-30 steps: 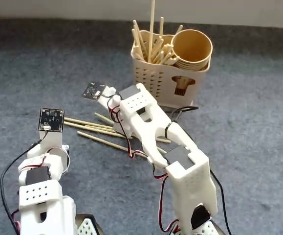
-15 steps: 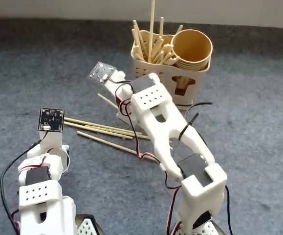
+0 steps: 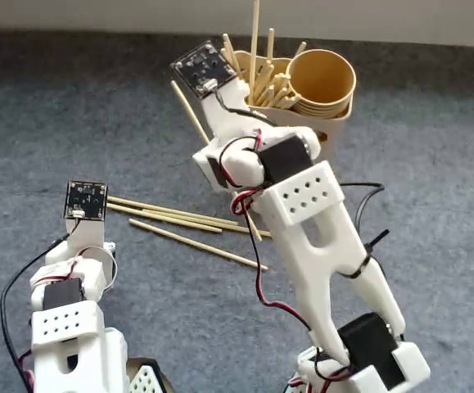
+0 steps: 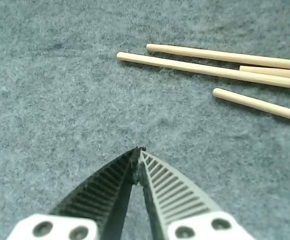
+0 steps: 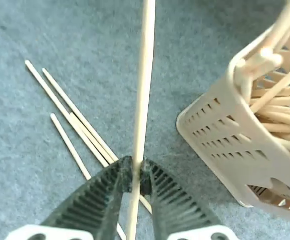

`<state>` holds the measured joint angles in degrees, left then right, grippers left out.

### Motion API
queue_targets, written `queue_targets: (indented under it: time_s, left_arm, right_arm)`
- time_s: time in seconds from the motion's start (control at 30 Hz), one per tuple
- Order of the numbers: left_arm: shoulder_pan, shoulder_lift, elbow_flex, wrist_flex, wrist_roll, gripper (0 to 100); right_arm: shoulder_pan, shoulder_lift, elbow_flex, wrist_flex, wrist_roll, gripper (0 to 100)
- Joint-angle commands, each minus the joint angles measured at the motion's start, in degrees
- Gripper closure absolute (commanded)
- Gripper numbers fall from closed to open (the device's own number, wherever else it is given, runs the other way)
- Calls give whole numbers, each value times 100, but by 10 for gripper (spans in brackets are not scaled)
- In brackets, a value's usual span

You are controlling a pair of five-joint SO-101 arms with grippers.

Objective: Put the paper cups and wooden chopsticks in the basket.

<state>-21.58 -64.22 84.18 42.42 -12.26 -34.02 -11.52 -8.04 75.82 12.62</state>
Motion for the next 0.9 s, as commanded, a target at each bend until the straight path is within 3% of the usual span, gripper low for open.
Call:
queue_targets:
  time_s: [0.0,0.43,0.87]
  left_arm:
    - [-22,-92,-31,-105,-35,992]
    - [-22,-92,-31,-105,-35,992]
    - [-22,-92,-31,-97,-35,992]
  right_arm:
    - [-154,-664,-110,-75,-88,993]
    - [374,-1815,-40,-3749,-88,993]
    - [1226,-374,-40,-5033,-88,993]
